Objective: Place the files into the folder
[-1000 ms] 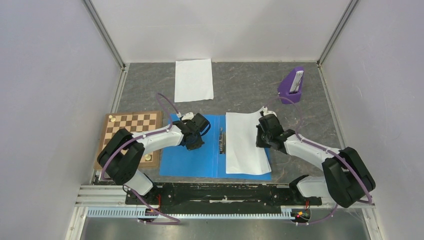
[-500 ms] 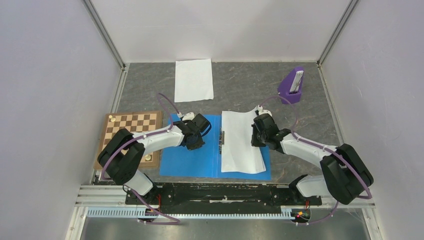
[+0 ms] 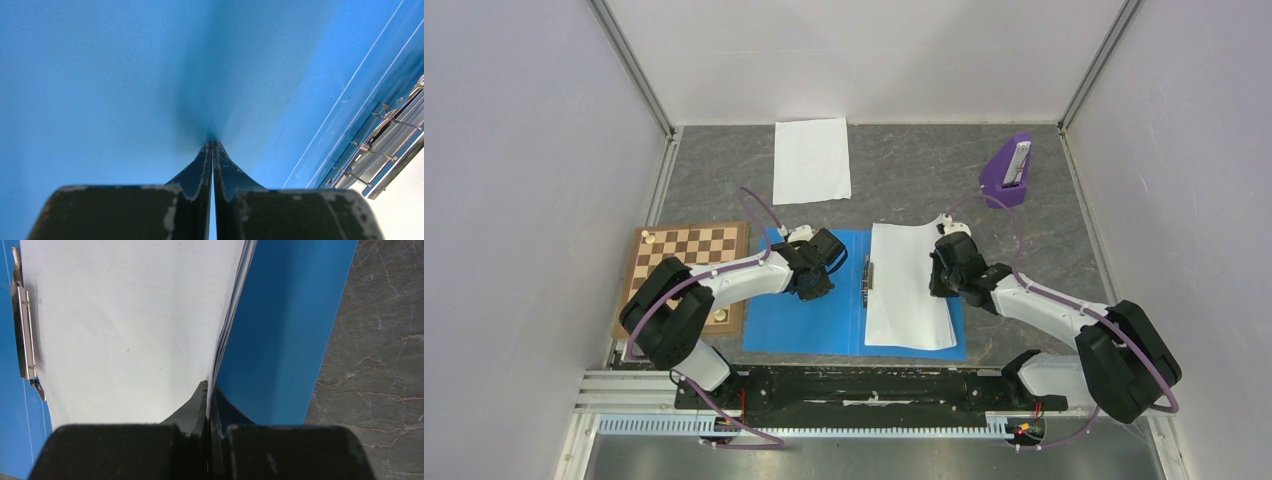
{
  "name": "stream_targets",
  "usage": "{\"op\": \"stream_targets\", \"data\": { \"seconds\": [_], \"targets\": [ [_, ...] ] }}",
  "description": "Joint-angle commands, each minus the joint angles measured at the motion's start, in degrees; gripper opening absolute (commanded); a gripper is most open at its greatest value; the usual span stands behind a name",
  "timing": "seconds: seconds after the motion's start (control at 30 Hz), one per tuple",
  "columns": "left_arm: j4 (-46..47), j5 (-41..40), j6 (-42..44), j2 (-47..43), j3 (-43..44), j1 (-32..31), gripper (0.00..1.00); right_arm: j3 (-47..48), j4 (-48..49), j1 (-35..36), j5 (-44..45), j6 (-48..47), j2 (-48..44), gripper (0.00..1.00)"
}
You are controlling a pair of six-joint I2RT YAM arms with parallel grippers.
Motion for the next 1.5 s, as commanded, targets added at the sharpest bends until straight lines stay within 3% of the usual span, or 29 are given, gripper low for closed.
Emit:
{"op": "stream_targets", "data": {
  "seconds": [0.0, 0.97, 1.03, 1.2, 1.47],
  "targets": [
    [0.0, -1.2, -2.8, 2.1, -0.6, -0.4, 0.08, 0.2, -1.6, 0.2, 0.8, -3.1, -1.8, 0.0],
    [-0.3, -1.1, -3.5, 2.0, 0.0, -1.4, 0.08, -1.8, -2.8, 2.6, 0.2, -0.8, -5.7, 0.0],
    [-0.2, -1.0, -3.5, 1.9, 0.0, -1.4, 0.08, -1.8, -2.9, 2.8, 0.2, -0.6, -6.0, 0.08],
    [-0.3, -1.0, -3.2, 1.8, 0.2, -1.4, 0.08, -0.9, -4.1, 2.8, 1.4, -0.7, -6.6, 0.4],
    [-0.7, -1.2, -3.1, 1.6, 0.5, -1.4, 0.09, 0.0, -5.7, 2.8, 2.6, -0.7, -7.6, 0.71]
  ]
}}
